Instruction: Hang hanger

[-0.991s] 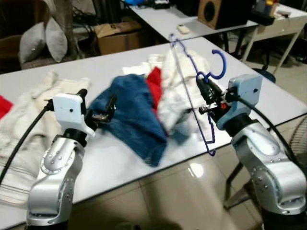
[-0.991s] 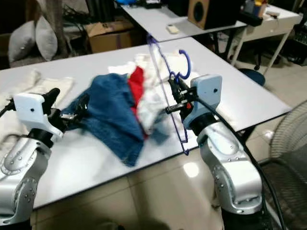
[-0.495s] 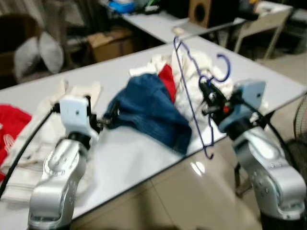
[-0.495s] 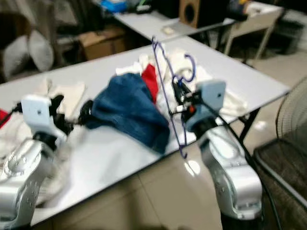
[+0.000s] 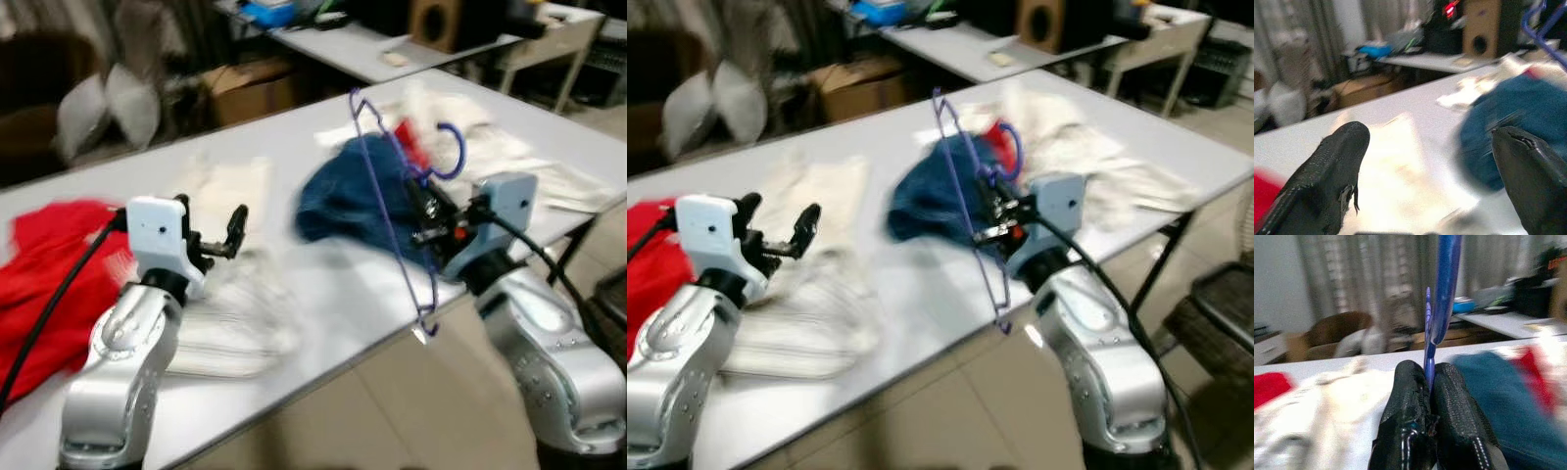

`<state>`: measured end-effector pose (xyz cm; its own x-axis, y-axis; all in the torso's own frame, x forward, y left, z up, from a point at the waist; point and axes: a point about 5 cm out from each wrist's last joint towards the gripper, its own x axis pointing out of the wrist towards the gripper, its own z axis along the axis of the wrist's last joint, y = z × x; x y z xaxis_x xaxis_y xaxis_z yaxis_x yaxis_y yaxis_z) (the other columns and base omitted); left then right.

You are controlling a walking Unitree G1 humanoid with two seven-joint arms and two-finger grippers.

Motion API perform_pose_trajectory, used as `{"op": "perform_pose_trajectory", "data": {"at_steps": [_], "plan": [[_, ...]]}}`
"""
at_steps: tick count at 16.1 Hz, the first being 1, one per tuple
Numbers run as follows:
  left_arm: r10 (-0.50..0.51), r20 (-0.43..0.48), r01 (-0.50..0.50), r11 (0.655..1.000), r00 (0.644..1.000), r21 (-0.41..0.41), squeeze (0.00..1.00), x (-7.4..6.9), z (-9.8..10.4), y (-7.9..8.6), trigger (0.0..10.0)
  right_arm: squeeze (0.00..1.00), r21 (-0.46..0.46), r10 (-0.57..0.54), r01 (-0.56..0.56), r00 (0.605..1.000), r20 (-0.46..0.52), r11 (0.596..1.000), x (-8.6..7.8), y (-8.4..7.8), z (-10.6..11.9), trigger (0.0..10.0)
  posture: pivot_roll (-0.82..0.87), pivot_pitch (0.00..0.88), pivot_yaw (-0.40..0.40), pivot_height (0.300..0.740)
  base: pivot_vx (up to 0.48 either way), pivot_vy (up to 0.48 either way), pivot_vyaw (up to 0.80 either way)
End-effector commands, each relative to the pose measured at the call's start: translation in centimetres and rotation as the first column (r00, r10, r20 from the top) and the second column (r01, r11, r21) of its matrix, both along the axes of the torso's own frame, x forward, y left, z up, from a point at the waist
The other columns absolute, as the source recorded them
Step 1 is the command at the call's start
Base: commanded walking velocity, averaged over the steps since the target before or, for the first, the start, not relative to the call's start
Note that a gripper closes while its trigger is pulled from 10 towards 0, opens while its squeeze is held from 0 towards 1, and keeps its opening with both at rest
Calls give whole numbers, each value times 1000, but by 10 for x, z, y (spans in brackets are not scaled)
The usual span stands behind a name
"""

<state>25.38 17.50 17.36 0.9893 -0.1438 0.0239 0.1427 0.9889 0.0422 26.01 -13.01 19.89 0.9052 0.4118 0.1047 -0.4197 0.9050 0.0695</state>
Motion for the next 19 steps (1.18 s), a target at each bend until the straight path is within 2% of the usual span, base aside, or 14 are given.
{"op": "perform_pose_trajectory", "data": {"at_steps": [1,4,6,7,8,9,10,11,12,13,16,17,18,19], "plan": [[3,5,-3,999,1000,32,0,0,1,1,10000,0,-15,37,-37,999,20,999,-1,4,4,10000,-125,0,65,740,0,-480,0],[-2,-38,4,998,999,59,0,-3,-8,-1,10000,0,-95,41,-42,999,-6,995,2,-4,-4,10000,-128,0,57,740,0,-246,0],[-90,-92,104,981,992,162,8,-6,-16,-2,10000,0,-120,33,-35,999,-18,992,3,-15,-6,10000,-130,0,56,740,0,0,0],[-150,-155,182,958,976,220,1000,-9,-24,1,10000,0,-146,66,-71,997,-39,987,2,-22,-9,10000,-131,0,56,740,0,0,0],[-164,-189,209,945,968,252,1000,-10,-28,4,10000,0,-153,84,-91,995,-51,984,1,-25,-10,10000,-131,0,56,740,0,0,0],[-172,-250,247,917,953,313,1000,-10,-36,10,10000,0,-175,111,-122,992,-67,977,-1,-31,-12,10000,-134,0,58,740,0,0,0],[-143,-290,265,855,946,445,1000,-5,-43,20,10000,0,-209,127,-143,988,-87,967,-4,-40,-15,10000,-144,0,63,740,0,0,0],[-130,-304,276,817,944,507,1000,-2,-46,25,10000,0,-224,126,-145,987,-96,964,-4,-45,-17,10000,-148,0,64,740,0,0,0],[-118,-317,295,742,941,602,627,6,-48,33,10000,0,-249,85,-110,990,-110,962,-5,-59,-22,10000,-158,0,65,740,0,0,0],[-122,-318,303,726,940,617,0,10,-48,34,10000,0,-251,69,-96,991,-116,963,-7,-64,-24,10000,-164,0,64,740,0,0,0],[-141,-345,347,665,928,661,0,21,-55,34,10000,0,-259,71,-108,986,-148,960,-15,-65,-36,10000,-176,0,67,740,0,0,0],[-133,-337,337,659,932,672,0,24,-57,35,10000,0,-259,75,-112,986,-152,959,-16,-64,-39,10000,-176,0,67,740,0,0,0],[-129,-327,327,660,936,676,0,29,-59,36,9451,0,-252,80,-117,985,-153,961,-17,-61,-41,10000,-188,0,75,740,0,0,0],[-131,-332,333,653,934,680,0,30,-61,36,5490,0,-247,81,-118,985,-153,962,-17,-59,-43,10000,-189,0,76,740,0,0,0]]}}
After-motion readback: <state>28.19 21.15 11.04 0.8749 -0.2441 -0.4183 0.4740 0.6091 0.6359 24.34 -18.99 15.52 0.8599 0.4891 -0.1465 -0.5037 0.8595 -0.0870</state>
